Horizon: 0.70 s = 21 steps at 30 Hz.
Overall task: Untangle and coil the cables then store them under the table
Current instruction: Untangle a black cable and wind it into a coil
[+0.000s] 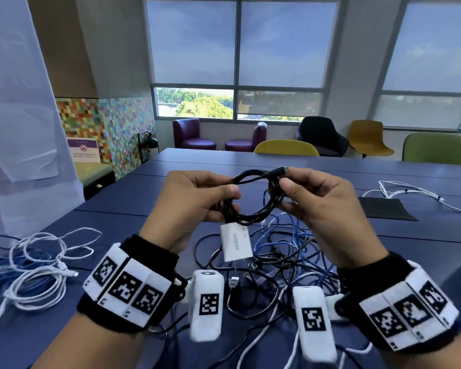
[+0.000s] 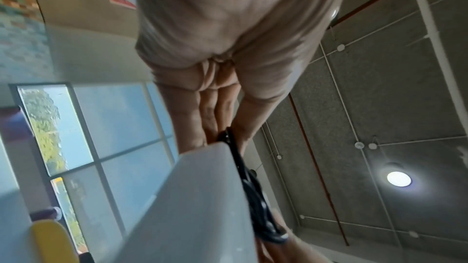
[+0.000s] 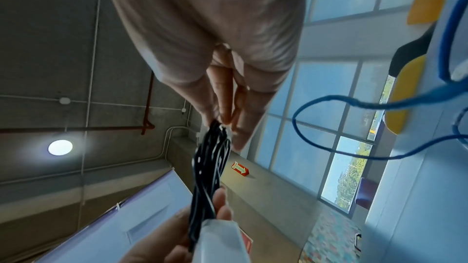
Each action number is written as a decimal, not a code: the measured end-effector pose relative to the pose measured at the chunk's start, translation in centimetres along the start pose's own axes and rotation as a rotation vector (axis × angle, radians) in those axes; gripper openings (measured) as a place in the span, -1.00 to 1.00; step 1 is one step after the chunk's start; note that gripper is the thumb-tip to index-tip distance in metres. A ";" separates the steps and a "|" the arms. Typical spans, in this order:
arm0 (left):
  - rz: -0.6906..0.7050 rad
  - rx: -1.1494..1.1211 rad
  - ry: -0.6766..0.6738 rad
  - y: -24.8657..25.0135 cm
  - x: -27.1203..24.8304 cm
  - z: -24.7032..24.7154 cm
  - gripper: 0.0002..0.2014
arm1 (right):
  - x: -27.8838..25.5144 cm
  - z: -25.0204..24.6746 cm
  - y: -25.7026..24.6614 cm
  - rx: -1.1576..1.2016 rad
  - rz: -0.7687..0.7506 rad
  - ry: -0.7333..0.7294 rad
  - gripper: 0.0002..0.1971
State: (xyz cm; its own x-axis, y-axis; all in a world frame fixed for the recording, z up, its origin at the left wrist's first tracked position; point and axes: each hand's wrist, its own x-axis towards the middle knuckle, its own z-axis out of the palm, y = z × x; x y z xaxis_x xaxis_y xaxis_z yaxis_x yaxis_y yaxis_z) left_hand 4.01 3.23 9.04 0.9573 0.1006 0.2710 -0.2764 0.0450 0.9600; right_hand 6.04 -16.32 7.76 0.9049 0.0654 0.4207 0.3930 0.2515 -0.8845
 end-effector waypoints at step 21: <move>-0.234 0.450 0.631 -1.9 -5.9 -27.5 -0.88 | 3.0 9.7 6.3 -1.395 0.104 -0.687 -0.73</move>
State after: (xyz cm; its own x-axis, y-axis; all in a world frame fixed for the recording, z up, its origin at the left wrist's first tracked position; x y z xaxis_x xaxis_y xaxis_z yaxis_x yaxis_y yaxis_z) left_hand -3.42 29.90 3.68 0.7207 0.6864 0.0972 0.1143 -0.2560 0.9599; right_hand 9.66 -5.18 5.38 0.8442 0.5359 0.0120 0.5238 -0.8198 -0.2314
